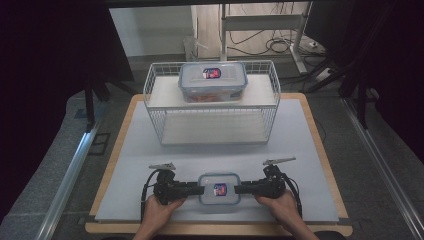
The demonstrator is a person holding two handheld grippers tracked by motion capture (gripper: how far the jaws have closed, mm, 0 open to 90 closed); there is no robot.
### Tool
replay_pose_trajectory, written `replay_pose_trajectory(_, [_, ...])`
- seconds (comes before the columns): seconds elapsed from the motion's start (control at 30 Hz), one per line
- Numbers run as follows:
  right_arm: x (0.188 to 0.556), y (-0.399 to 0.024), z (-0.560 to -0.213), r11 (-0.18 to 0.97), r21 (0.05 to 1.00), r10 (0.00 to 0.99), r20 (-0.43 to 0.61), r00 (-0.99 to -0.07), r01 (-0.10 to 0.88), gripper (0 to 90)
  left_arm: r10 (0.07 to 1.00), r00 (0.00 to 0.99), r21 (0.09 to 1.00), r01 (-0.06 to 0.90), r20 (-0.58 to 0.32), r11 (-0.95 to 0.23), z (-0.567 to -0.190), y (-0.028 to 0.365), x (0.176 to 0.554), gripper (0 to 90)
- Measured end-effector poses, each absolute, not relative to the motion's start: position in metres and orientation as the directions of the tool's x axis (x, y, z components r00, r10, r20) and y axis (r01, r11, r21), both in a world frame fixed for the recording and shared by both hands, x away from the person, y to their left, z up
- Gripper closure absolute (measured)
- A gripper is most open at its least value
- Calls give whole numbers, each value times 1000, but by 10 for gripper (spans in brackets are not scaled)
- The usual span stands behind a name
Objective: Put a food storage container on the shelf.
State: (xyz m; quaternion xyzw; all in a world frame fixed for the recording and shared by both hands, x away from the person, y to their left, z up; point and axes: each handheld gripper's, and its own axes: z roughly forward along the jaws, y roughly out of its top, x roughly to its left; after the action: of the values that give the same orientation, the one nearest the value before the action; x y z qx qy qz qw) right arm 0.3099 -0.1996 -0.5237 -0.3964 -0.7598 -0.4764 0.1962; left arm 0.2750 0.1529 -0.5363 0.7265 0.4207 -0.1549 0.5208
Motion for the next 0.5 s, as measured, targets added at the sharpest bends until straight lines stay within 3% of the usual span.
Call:
replay_pose_trajectory(0.3, [309, -200, -518, 200, 588, 430, 666, -610, 783, 586, 459, 593, 636, 768, -661, -76, -530, 153, 280, 573])
replay_pose_trajectory(0.5, [313, -200, -502, 187, 623, 422, 648, -634, 760, 586, 467, 630, 675, 732, -621, -91, -508, 154, 285, 573])
